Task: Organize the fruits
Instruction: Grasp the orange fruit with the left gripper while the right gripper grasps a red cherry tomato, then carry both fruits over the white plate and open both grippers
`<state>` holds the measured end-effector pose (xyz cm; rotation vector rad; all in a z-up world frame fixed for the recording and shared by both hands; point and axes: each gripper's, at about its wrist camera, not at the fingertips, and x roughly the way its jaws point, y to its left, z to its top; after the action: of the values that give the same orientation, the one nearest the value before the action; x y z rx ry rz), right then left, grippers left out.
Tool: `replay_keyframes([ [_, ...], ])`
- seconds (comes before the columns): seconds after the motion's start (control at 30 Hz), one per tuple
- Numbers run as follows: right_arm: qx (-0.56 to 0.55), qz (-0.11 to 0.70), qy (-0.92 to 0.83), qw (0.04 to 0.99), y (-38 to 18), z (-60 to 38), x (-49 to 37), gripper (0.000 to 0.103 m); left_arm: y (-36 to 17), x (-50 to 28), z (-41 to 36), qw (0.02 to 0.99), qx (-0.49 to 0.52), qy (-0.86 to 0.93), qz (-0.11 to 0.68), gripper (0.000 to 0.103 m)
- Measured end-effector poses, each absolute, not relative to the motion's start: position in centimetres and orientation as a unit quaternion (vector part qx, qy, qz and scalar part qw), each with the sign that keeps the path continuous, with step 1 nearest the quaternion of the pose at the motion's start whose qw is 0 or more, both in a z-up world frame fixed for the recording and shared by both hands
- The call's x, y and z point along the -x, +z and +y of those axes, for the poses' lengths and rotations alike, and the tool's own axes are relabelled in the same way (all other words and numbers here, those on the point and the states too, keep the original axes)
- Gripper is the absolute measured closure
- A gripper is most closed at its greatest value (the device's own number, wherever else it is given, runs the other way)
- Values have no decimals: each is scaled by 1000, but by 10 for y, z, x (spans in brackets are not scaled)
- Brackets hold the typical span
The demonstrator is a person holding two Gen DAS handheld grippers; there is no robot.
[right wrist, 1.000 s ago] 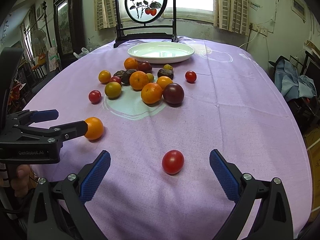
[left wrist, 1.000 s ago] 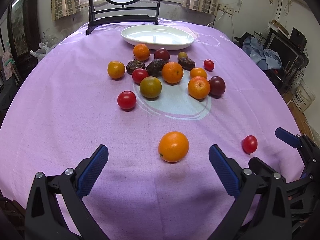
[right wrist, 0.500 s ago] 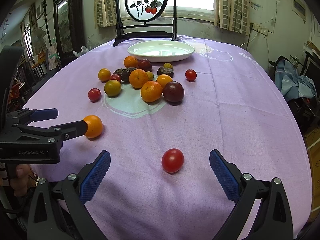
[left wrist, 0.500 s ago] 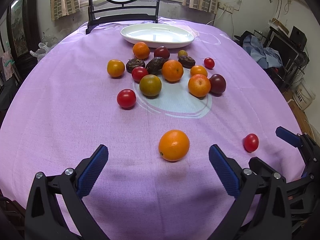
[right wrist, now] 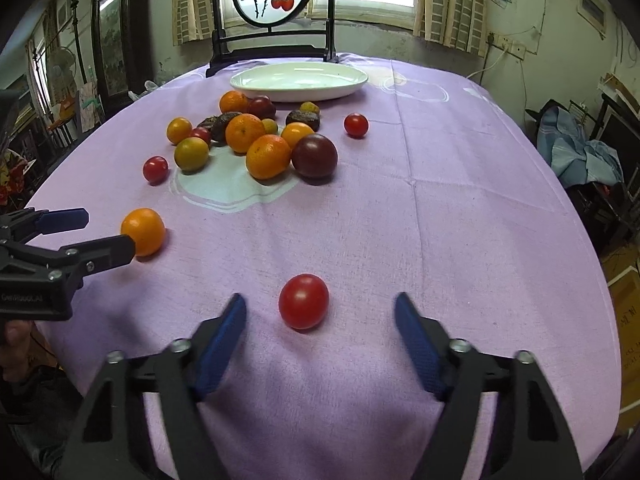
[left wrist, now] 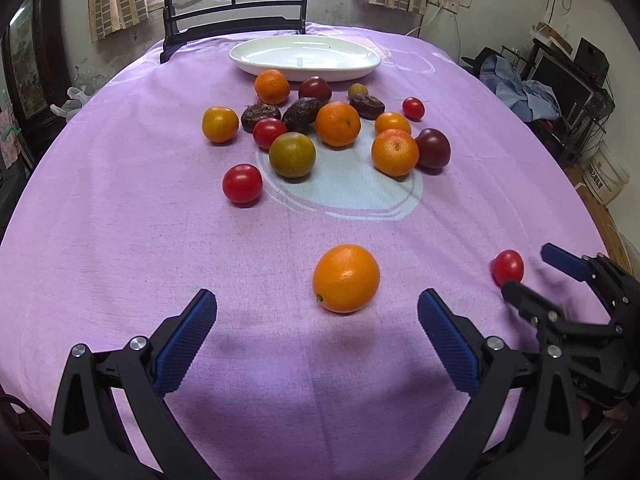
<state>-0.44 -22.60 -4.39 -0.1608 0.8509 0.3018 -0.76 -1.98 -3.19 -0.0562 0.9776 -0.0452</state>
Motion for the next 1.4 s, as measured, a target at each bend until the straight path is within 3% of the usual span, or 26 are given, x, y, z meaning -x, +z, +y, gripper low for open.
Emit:
replay_keyframes([
  [0.1,78,422,144,892,-53,-225,-1,54,-37,5,-19,879,29,-21,475,4],
  [0.13,77,426,147,889,-55,-224,-1,65,-38,4,-19,880,30,-23,474,4],
  [0.23,77,422,163,888,-57,-221,-1,76,-40,3,-21,884,23,-40,464,4],
  [0.37,70,416,171,890,-57,-221,-1,76,-47,-4,-21,883,15,-40,467,5],
  [0.43,64,415,177,890,-57,-223,-1,76,-49,-8,-22,885,12,-43,464,17],
  [0.5,63,415,179,890,-57,-223,0,76,-54,-11,-23,879,9,-51,474,37],
  [0.6,62,415,179,890,-57,-223,-1,75,-56,-10,-29,884,-10,-51,464,44],
  [0.63,62,415,179,890,-57,-223,-1,75,-55,-10,-31,886,-15,-55,459,49],
  [0.67,61,415,179,890,-57,-223,-1,75,-55,-9,-33,888,-17,-65,455,64],
  [0.7,61,416,179,890,-57,-223,-1,74,-54,-10,-35,887,-19,-71,456,67],
  [0.93,51,416,190,888,-54,-222,-3,76,-47,-16,-28,883,7,-85,462,67],
  [1.1,44,384,219,896,-22,-220,-12,76,-17,-32,-19,897,-10,-89,432,67],
  [1.4,85,297,242,920,43,-173,-108,76,42,-156,16,924,-4,-37,380,66],
])
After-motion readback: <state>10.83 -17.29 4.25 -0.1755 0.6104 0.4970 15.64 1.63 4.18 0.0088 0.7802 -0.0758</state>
